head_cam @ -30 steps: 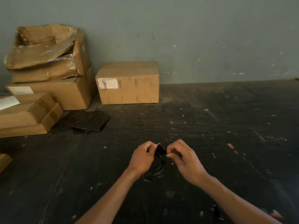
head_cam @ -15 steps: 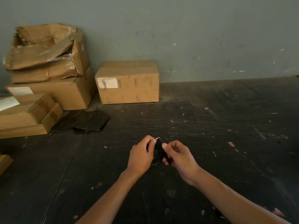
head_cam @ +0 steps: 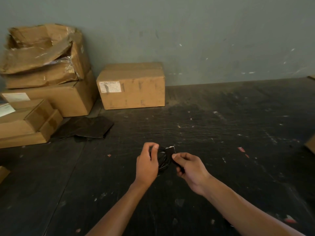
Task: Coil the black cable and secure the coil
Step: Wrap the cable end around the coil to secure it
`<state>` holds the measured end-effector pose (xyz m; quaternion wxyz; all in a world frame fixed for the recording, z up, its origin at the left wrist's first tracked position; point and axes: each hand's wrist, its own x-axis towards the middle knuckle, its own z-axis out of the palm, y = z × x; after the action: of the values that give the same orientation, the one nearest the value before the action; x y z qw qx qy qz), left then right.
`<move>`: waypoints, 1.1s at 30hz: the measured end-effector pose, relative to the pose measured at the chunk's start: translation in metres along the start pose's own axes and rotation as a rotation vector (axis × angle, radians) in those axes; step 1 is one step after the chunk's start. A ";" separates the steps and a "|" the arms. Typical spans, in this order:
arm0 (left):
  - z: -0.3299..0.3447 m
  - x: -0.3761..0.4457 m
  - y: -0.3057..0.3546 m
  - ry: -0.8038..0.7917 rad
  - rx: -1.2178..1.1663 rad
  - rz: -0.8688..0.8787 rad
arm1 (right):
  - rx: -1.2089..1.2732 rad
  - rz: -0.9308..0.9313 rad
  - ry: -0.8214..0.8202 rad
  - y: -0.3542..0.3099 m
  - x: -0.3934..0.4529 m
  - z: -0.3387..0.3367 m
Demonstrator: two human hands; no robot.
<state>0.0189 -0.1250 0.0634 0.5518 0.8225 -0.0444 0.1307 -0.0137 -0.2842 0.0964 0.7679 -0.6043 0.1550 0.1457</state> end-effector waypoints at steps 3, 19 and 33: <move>0.003 0.005 -0.004 0.090 -0.144 -0.177 | 0.043 0.169 -0.019 0.008 -0.001 0.002; 0.013 -0.022 0.010 0.079 -0.218 0.058 | 0.363 0.358 0.036 0.001 0.004 0.032; 0.014 -0.028 0.010 0.042 -0.277 0.022 | 0.355 0.327 -0.048 0.001 0.004 0.026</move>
<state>-0.0080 -0.1434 0.0600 0.6595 0.7349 -0.0593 0.1465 -0.0082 -0.2585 0.0999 0.8317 -0.4232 0.2554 0.2529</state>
